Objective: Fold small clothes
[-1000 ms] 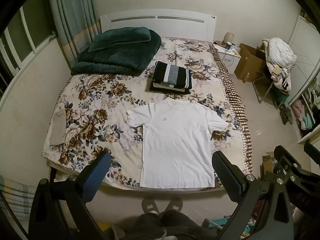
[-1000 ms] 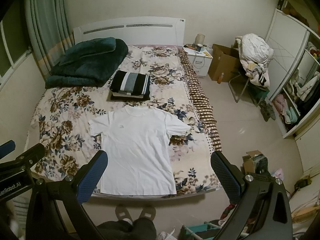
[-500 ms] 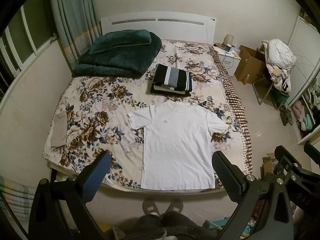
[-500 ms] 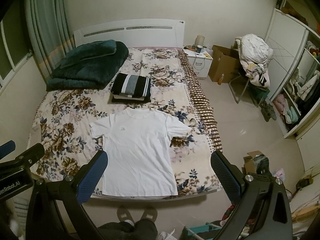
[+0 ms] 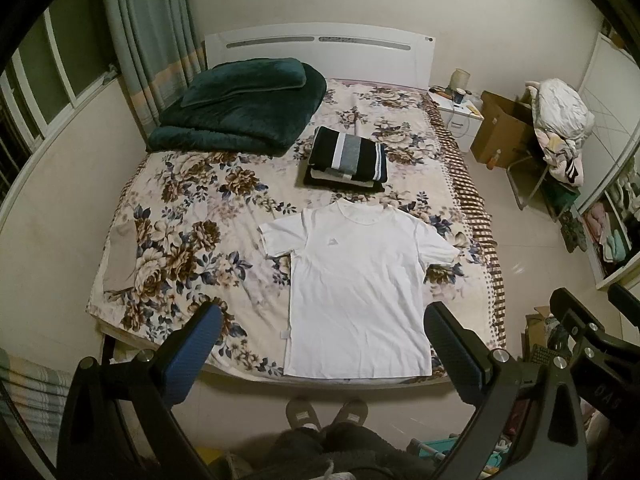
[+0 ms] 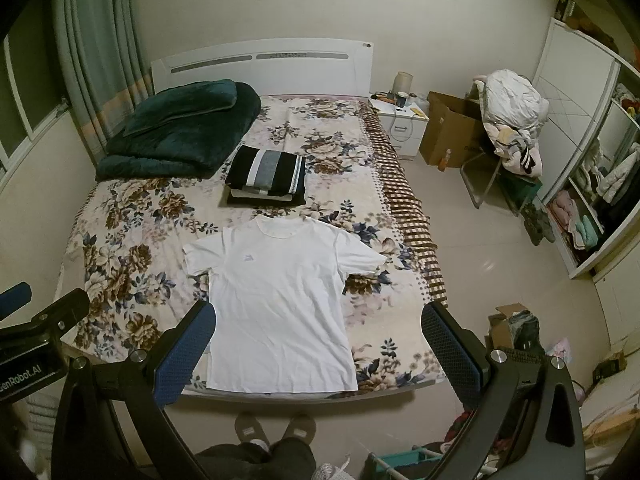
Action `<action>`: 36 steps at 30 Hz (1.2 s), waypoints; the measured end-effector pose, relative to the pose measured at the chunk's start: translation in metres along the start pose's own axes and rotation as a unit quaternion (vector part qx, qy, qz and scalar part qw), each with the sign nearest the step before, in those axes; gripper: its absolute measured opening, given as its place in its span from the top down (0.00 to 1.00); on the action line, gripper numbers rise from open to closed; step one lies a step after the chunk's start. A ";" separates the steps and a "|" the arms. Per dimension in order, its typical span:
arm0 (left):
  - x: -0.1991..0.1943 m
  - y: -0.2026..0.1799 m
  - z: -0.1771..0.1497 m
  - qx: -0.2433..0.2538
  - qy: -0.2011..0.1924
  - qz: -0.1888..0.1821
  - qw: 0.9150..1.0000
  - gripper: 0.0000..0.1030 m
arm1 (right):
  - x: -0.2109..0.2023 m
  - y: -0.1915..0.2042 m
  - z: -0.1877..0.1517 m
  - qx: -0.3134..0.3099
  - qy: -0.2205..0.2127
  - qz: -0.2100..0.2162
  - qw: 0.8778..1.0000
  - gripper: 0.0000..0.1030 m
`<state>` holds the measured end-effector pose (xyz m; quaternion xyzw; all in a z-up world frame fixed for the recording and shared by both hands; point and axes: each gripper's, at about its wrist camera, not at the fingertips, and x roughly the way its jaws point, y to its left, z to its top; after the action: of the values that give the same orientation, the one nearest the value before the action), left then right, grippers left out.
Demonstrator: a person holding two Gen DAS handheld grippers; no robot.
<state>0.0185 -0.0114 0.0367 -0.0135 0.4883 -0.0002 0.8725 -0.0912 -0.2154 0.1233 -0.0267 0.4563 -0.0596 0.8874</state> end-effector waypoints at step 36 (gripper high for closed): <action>-0.008 0.000 0.007 -0.002 -0.005 -0.003 1.000 0.00 | -0.006 0.028 0.026 0.007 0.004 0.002 1.000 0.00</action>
<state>0.0209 -0.0111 0.0469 -0.0169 0.4836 -0.0022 0.8751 -0.0713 -0.1871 0.1401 -0.0192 0.4598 -0.0615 0.8857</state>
